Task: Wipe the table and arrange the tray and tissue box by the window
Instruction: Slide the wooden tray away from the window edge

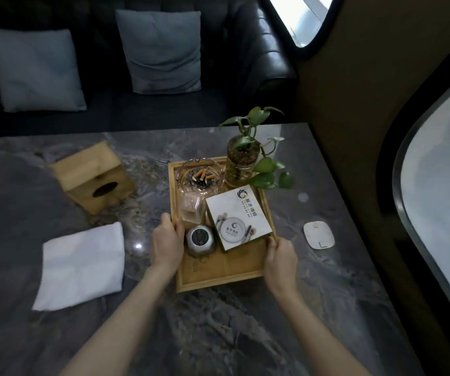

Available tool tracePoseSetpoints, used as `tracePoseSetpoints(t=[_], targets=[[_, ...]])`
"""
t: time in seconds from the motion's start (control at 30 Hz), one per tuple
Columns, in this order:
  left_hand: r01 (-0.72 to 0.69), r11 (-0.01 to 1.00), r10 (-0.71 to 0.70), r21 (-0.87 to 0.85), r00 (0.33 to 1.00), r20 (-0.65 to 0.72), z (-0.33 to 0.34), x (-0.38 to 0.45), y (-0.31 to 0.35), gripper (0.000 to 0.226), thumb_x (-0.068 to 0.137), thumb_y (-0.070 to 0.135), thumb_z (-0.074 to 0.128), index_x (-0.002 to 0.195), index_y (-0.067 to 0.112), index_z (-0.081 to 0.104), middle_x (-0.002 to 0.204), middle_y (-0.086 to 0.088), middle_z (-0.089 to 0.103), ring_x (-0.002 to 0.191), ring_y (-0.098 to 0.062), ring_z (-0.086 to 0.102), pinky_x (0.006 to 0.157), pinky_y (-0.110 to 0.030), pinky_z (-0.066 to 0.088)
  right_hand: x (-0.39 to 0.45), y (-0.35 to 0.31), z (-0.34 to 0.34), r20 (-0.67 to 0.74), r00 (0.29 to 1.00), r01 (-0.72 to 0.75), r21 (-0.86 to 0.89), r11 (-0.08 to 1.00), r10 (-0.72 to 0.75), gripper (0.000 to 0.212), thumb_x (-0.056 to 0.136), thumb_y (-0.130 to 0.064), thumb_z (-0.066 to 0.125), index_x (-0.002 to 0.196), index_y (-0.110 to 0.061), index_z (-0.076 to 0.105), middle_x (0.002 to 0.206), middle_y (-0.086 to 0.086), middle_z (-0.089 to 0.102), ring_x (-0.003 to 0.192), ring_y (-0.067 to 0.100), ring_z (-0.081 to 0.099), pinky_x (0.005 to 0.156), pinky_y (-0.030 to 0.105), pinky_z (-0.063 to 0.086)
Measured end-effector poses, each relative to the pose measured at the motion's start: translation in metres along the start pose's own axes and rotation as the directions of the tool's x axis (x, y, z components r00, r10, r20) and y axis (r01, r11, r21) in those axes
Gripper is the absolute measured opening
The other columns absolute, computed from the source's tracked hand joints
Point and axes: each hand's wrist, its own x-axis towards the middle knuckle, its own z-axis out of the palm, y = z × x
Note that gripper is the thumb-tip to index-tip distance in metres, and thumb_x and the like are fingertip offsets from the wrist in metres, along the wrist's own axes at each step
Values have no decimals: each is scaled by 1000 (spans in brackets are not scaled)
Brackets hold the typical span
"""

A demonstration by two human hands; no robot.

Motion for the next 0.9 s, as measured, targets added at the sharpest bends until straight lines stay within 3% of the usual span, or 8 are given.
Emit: tracePoseSetpoints(t=[0.1,0.23,0.4,0.7,0.9], targets=[[66,998,-66,6,998,-9,-48,0,-51,14,93,13,42,81,7,45,69,-10,51,55,-18,42,45,-28,24,-40,-31,46,66,997,41,-10,999,-40,26,97,-17,38,88,0,56,84,6,48,78,21,45,71,32,34],[71,996,-71,44,997,4,-45,-4,-61,14,93,13,43,79,8,41,73,-15,54,61,-25,44,55,-34,29,-48,-25,52,81,996,33,-36,999,-30,27,97,-19,36,87,-3,55,84,5,48,79,23,49,71,32,37],[104,994,-105,30,994,25,-45,-5,-79,11,92,11,44,83,4,45,81,-26,61,65,-28,47,56,-38,35,-59,-25,61,100,995,21,-48,999,-16,27,97,-19,36,88,-1,55,83,6,49,78,21,47,72,31,37],[128,988,-137,90,984,110,-44,-9,-90,15,94,15,41,86,3,45,85,-24,61,67,-25,46,59,-36,35,-71,-19,70,102,994,-42,-81,996,50,27,97,-19,37,87,-4,57,82,5,50,77,18,45,72,29,35],[86,989,-101,124,987,127,-47,-5,-96,21,93,17,44,89,-3,50,88,-29,63,78,-40,57,62,-41,39,-70,-19,69,118,993,-12,-116,993,26,26,97,-22,38,85,-6,55,83,5,52,79,22,51,70,31,39]])
